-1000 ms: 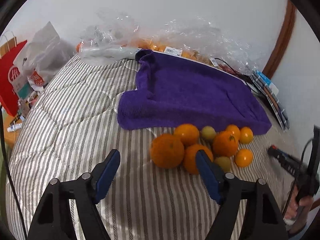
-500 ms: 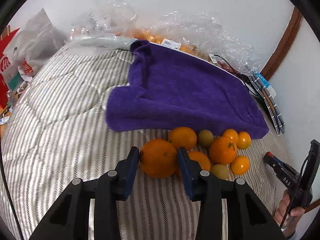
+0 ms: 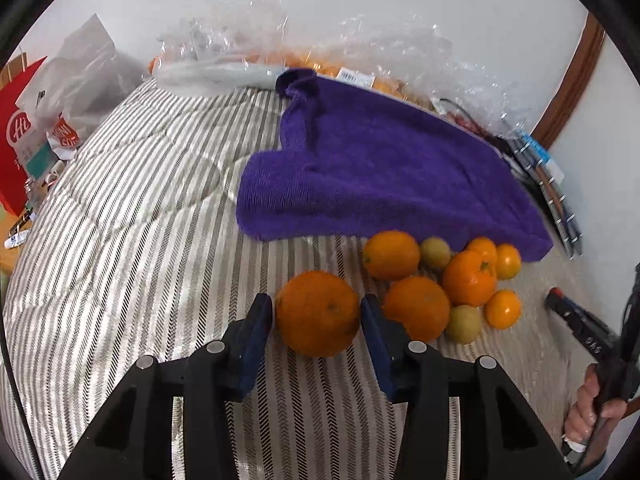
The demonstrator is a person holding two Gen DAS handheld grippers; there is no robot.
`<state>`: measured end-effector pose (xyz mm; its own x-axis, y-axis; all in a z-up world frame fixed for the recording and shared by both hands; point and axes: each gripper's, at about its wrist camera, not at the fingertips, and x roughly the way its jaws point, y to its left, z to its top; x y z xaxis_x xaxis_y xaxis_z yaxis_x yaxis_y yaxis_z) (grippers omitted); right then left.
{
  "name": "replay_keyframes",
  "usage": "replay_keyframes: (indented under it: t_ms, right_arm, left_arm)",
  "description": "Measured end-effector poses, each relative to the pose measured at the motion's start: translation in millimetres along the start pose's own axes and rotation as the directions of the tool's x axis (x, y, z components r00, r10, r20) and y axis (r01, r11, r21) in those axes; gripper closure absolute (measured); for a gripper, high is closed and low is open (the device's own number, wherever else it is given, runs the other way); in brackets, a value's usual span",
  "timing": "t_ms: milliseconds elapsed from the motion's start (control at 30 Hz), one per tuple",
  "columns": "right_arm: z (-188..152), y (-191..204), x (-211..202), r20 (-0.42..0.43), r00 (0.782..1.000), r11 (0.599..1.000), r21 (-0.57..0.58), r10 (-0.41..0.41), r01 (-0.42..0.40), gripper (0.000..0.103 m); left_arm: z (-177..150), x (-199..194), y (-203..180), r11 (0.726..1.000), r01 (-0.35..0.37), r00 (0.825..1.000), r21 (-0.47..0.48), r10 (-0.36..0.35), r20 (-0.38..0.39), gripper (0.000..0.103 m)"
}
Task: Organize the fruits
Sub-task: 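Grasp the red cherry tomato with the right tool while the left tool grasps a large orange, then carry the tomato and the orange up onto the purple towel with both tools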
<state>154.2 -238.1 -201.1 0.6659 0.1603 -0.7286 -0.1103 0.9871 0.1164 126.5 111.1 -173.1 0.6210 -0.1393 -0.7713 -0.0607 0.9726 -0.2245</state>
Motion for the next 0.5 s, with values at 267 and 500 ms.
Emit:
replay_keyframes:
  t_ms: [267, 500]
  right_arm:
    - [-4, 5, -6, 0.005, 1.0, 1.0, -0.016, -0.005, 0.005, 0.078]
    - [-3, 10, -22, 0.022, 1.0, 1.0, -0.014, 0.009, -0.009, 0.078]
  left_arm:
    - [-4, -2, -9, 0.998, -0.047, 0.999, 0.045, 0.046, 0.013, 0.064]
    - [-4, -24, -10, 0.999, -0.041, 0.999, 0.024, 0.04, 0.033, 0.064]
